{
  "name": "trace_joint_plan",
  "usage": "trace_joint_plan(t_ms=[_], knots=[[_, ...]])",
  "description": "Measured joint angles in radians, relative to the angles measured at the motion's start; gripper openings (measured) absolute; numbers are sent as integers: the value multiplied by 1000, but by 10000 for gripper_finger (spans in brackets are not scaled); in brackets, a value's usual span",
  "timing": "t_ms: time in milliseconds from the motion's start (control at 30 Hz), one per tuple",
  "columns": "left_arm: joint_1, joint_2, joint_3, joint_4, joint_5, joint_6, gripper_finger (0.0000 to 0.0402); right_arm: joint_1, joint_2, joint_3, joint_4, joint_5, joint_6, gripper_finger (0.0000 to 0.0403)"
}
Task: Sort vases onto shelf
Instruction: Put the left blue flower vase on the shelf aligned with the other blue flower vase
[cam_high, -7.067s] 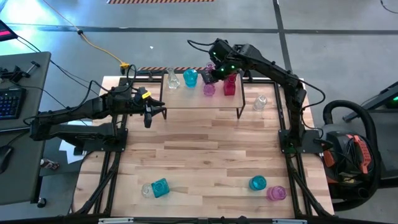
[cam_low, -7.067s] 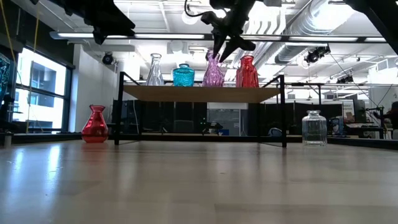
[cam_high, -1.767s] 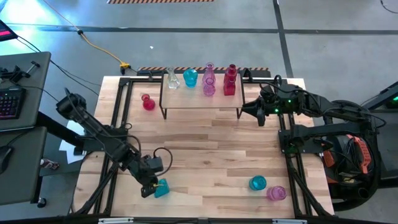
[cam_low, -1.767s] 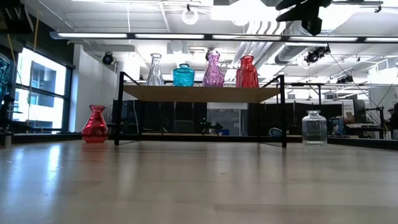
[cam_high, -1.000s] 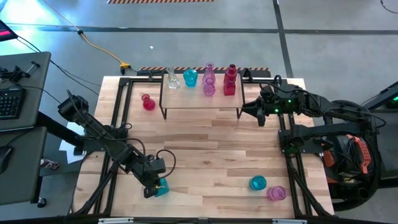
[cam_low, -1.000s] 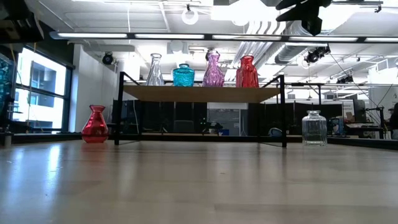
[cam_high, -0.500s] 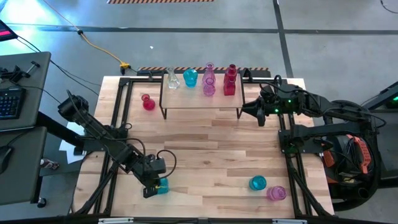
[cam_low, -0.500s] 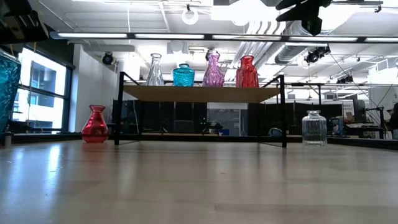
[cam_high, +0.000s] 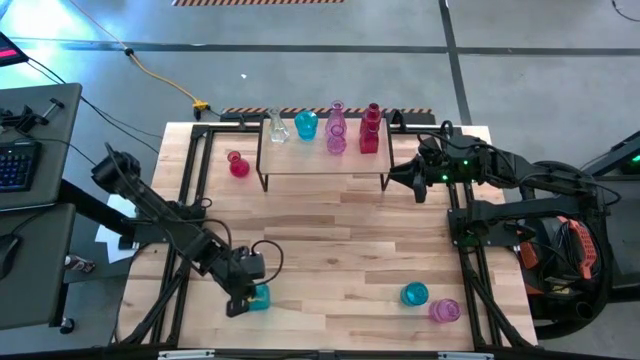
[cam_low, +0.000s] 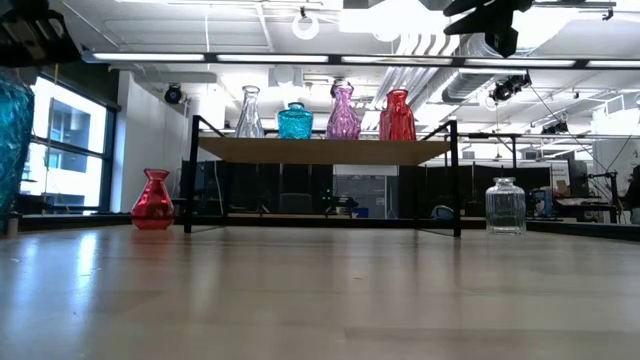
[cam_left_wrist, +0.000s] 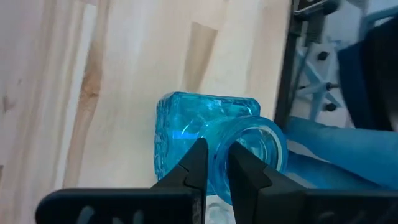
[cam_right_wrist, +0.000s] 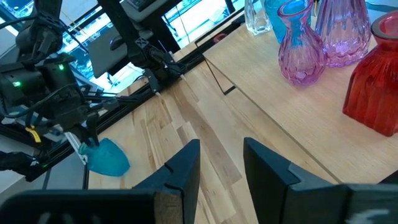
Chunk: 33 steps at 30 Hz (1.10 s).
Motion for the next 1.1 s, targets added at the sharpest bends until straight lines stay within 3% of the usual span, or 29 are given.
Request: trace_joint_plan(t_ms=[333,633,1100], knots=[[85,-70,0,-12,108,76,24,0,0,0,-1,-1,-4,103],[262,-113,9,-99,212,186,30,0,0,0,-4,-1,1,103],[614,-93,288,-399,154,520,28,0,0,0,-4,-5,-4,103]])
